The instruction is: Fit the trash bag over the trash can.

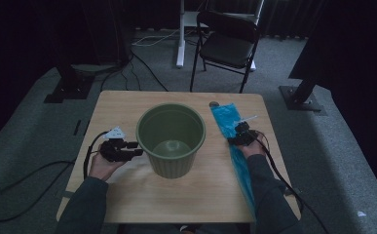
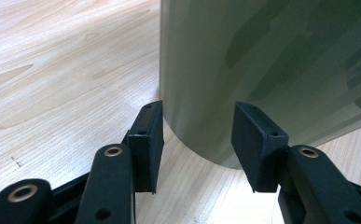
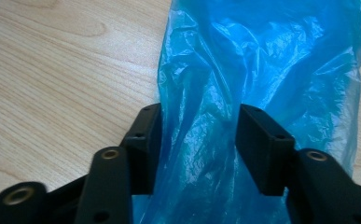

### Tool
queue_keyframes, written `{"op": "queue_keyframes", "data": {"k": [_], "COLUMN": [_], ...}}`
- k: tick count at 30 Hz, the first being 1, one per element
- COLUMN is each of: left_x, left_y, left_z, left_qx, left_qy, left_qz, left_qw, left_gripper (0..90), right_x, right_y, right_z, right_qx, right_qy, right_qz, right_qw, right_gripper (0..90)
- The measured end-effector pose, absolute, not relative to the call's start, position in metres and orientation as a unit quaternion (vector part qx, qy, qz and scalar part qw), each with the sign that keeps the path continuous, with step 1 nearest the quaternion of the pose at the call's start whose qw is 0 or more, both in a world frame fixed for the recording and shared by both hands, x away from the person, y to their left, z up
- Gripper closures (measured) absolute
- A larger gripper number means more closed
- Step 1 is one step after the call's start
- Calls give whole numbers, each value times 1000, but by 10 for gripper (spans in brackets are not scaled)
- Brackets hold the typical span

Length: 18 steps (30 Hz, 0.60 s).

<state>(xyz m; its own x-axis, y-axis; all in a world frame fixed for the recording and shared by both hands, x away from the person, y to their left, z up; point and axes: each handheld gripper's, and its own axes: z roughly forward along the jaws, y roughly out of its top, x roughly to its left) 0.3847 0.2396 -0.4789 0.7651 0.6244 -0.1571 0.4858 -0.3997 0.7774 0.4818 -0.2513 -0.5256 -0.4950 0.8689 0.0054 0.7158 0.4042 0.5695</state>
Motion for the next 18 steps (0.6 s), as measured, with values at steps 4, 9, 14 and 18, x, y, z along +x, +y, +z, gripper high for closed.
{"op": "queue_keyframes", "data": {"k": [4, 9, 14, 18], "left_x": [385, 386, 386, 386], "left_y": [240, 239, 240, 239], "left_z": [-479, -480, -480, -480], "left_qx": [833, 834, 833, 833], "left_qy": [335, 340, 340, 341], "left_qz": [81, 81, 80, 80], "left_qw": [433, 428, 429, 428], "left_gripper": [536, 539, 539, 540], "right_x": [481, 480, 479, 476], "right_y": [-251, -251, -254, -253], "right_z": [-525, -526, -527, -526], "right_qx": [476, 470, 469, 453], "right_qy": [826, 827, 826, 835], "right_qz": [262, 269, 275, 272], "right_qw": [149, 152, 149, 153], "right_gripper": [641, 832, 892, 895]}}
